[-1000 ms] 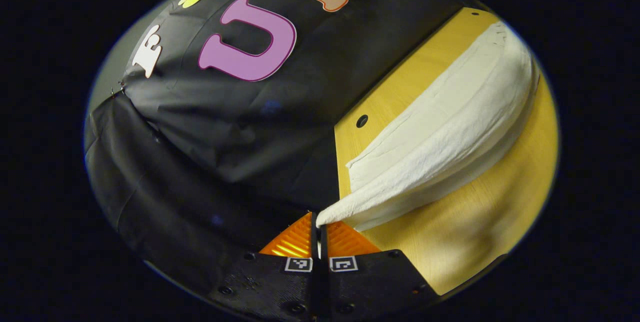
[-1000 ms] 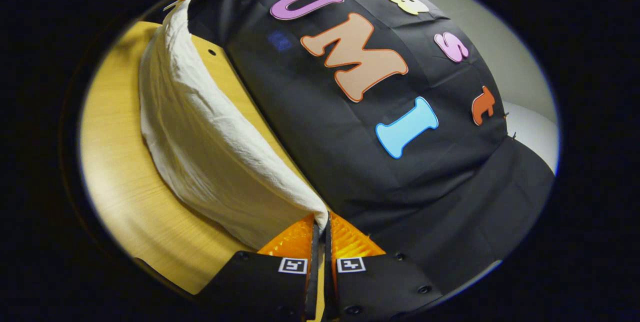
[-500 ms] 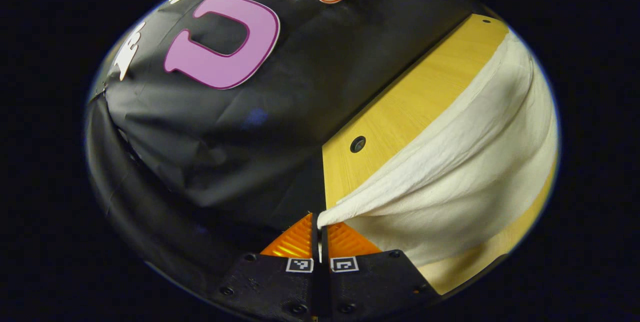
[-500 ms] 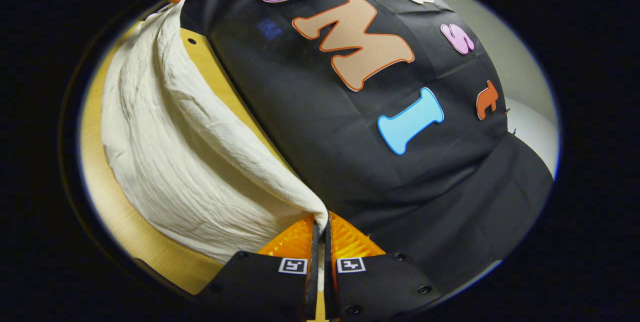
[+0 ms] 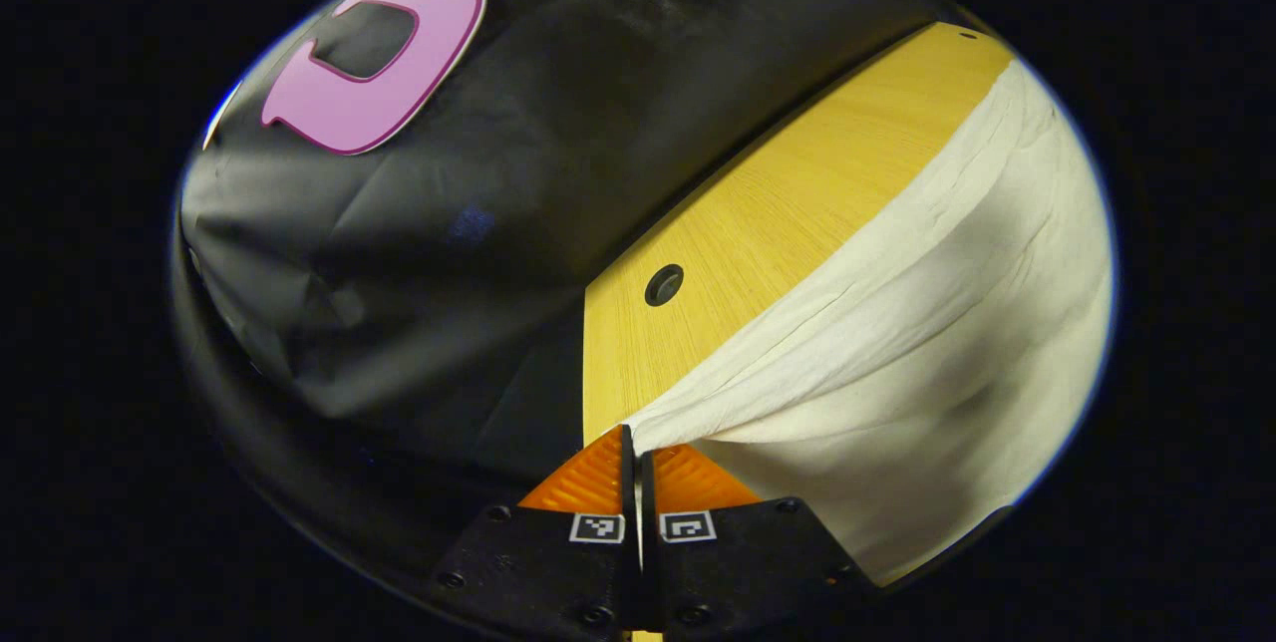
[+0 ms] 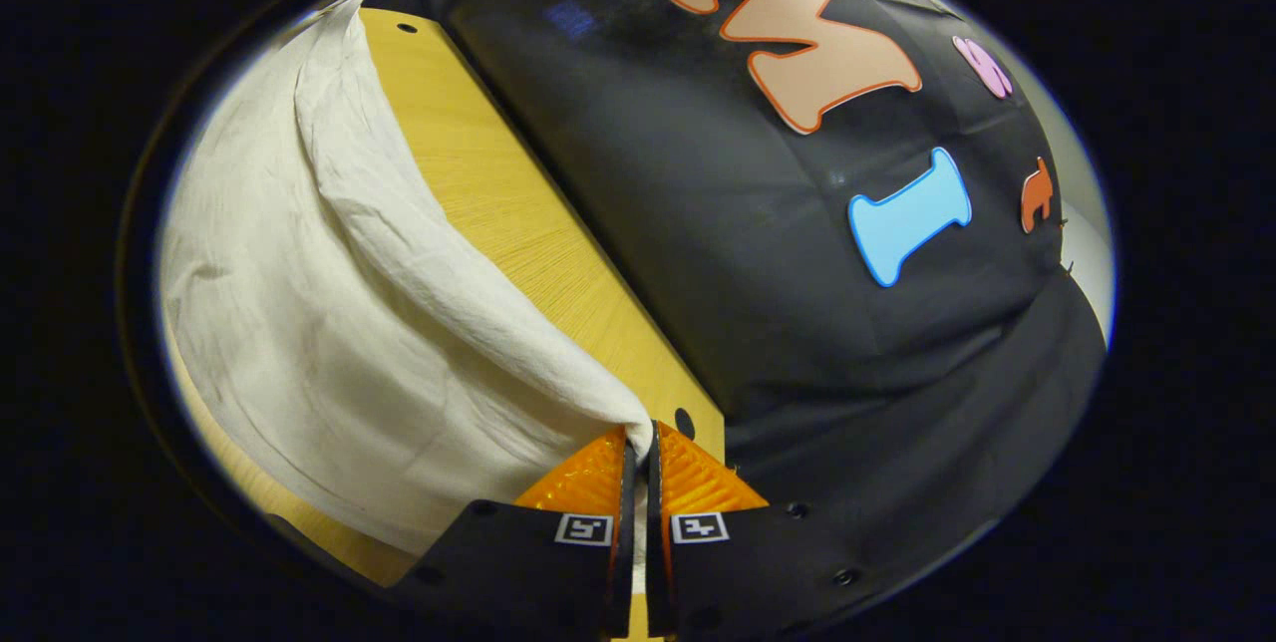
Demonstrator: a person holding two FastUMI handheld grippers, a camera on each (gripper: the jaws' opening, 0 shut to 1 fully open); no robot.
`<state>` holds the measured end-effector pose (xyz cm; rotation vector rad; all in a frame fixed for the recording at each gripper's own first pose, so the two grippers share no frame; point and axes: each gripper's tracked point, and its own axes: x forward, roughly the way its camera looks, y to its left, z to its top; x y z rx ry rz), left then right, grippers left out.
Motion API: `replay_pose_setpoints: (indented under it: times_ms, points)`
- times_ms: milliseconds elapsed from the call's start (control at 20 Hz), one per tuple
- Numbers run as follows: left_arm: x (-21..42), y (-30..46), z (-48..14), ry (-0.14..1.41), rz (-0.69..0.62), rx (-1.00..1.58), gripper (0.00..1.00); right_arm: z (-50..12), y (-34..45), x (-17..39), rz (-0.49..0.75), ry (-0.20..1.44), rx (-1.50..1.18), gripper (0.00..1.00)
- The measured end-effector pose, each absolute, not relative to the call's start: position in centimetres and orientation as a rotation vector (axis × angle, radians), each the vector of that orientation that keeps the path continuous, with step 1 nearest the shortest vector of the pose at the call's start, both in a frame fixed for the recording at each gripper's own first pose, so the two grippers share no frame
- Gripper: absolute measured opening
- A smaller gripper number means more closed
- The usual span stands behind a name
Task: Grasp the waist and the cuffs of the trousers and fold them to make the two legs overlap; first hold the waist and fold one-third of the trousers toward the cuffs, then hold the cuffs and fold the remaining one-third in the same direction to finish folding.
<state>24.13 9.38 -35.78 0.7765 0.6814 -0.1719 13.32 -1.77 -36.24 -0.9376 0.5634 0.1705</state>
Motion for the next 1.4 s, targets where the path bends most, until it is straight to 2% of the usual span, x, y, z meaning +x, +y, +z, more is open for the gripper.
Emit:
replay_pose_setpoints:
  times_ms: [150, 200, 300, 350, 450, 750, 900, 1050, 1100, 1200, 1400]
  points:
    - [23.7, 8.1, -37.2, 0.719, -0.211, 0.747, 0.00, -37.7, -1.4, 13.4, 0.184, 0.605, -0.887, 0.10]
    - [22.9, 7.3, -37.7, 0.746, -0.238, 0.715, 0.32, -37.7, -1.0, 13.1, 0.189, 0.611, -0.863, 0.40]
    - [22.8, 6.9, -37.4, 0.738, -0.212, 0.689, 0.95, -36.4, -1.0, 13.0, 0.181, 0.600, -0.825, 1.00]
    - [22.6, 6.4, -36.6, 0.721, -0.195, 0.668, 0.96, -35.6, -1.0, 12.9, 0.173, 0.583, -0.783, 0.97]
    - [21.6, 4.9, -34.8, 0.685, -0.181, 0.590, 0.96, -34.0, -0.9, 12.7, 0.157, 0.559, -0.660, 0.98]
    - [18.4, -2.3, -26.7, 0.518, -0.225, 0.365, 0.96, -31.6, -4.5, 11.7, 0.056, 0.573, -0.287, 0.98]
    - [16.3, -5.2, -23.4, 0.485, -0.233, 0.259, 0.95, -31.9, -8.3, 10.8, -0.026, 0.587, -0.194, 1.00]
    - [13.9, -8.7, -20.9, 0.447, -0.244, 0.122, 0.96, -32.9, -11.8, 9.4, -0.089, 0.619, -0.080, 0.98]
    - [13.2, -9.3, -20.5, 0.440, -0.237, 0.097, 0.96, -33.5, -12.8, 8.8, -0.105, 0.635, -0.057, 1.00]
    - [11.9, -10.1, -20.2, 0.441, -0.226, 0.083, 0.96, -34.7, -14.1, 8.1, -0.130, 0.661, -0.024, 0.98]
    - [9.4, -11.9, -20.1, 0.460, -0.240, 0.116, 0.96, -37.4, -14.6, 6.1, -0.128, 0.745, 0.130, 1.00]
